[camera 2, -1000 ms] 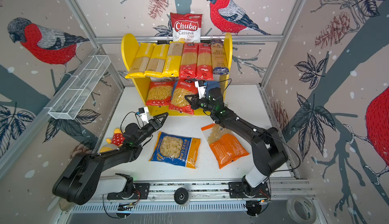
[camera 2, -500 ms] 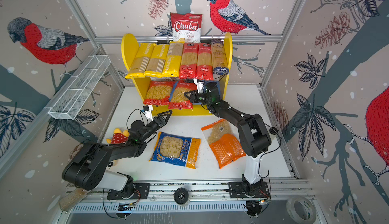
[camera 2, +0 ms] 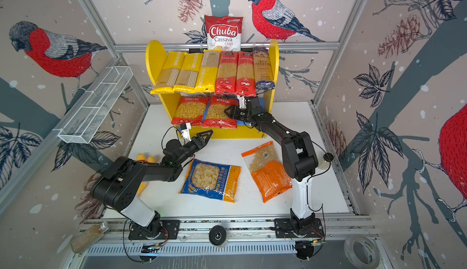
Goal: Arrange pasta packages on shelves
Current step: Place the pasta bag on the shelf.
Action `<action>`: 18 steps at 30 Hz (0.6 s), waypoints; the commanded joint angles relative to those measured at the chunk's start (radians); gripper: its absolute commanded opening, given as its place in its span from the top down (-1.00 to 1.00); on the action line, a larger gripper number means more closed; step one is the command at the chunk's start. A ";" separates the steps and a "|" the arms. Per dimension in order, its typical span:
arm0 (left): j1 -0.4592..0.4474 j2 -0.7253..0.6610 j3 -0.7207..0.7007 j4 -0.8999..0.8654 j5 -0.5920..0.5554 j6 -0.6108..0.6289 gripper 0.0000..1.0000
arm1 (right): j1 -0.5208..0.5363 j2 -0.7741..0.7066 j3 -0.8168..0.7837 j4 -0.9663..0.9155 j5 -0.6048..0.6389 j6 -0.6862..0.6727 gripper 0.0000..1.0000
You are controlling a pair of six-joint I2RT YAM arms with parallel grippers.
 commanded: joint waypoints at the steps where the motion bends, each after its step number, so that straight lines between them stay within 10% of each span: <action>1: -0.001 0.017 0.018 0.065 0.012 0.005 -0.58 | 0.006 -0.046 -0.049 -0.023 0.068 0.022 -0.38; 18: -0.002 0.121 0.133 0.051 0.032 0.027 -0.35 | 0.052 -0.188 -0.262 0.063 0.069 0.125 -0.30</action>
